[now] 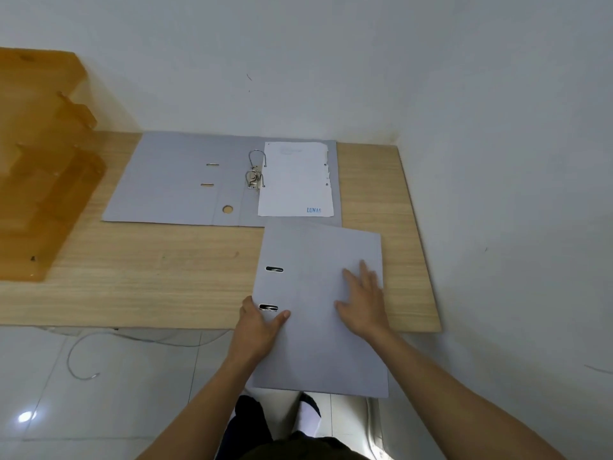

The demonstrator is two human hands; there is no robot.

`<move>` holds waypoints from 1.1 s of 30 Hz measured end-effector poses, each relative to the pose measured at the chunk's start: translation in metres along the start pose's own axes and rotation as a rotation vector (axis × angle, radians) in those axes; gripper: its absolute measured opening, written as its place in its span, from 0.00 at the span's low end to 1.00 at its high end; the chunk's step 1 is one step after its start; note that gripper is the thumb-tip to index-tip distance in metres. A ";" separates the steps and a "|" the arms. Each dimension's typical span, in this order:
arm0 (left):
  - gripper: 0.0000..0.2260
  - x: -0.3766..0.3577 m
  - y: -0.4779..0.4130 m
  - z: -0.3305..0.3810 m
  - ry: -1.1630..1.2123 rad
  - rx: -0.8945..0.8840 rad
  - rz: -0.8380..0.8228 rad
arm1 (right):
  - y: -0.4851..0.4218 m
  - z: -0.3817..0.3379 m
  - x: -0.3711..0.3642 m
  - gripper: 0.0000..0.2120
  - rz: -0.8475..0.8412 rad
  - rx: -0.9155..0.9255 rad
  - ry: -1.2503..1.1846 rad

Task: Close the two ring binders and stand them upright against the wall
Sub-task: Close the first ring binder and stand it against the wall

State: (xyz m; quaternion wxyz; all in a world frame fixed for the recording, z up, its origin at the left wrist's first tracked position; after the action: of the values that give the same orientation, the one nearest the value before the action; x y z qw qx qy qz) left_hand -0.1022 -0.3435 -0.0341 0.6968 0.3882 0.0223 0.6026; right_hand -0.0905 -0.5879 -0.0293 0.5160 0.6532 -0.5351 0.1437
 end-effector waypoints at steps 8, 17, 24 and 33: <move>0.39 -0.006 -0.007 -0.001 -0.111 0.059 -0.027 | -0.001 -0.021 -0.046 0.48 -0.320 -0.026 -0.043; 0.25 0.004 -0.022 0.005 0.469 0.251 -0.174 | 0.002 -0.035 -0.056 0.37 -0.180 -0.136 -0.269; 0.33 -0.042 -0.014 0.065 0.787 0.172 -0.784 | 0.017 -0.034 -0.014 0.30 0.104 -0.223 -0.519; 0.30 -0.049 -0.008 0.140 0.623 -0.018 -1.007 | 0.036 -0.054 0.049 0.31 0.357 -0.221 -0.980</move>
State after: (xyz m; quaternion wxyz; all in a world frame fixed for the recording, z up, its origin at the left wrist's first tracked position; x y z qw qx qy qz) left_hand -0.0390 -0.4571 0.0372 0.8610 0.1289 0.4023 0.2834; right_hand -0.0823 -0.5663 0.0493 0.2387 0.4841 -0.8284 -0.1500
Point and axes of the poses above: each hand's wrist, its own y-axis away from the middle knuckle, its own x-axis out of the back of the hand, z = x × y, the point moved 6 cm from there along -y, towards the middle knuckle, and after that the axes turned 7 degrees about -z, right-handed, at the moved point
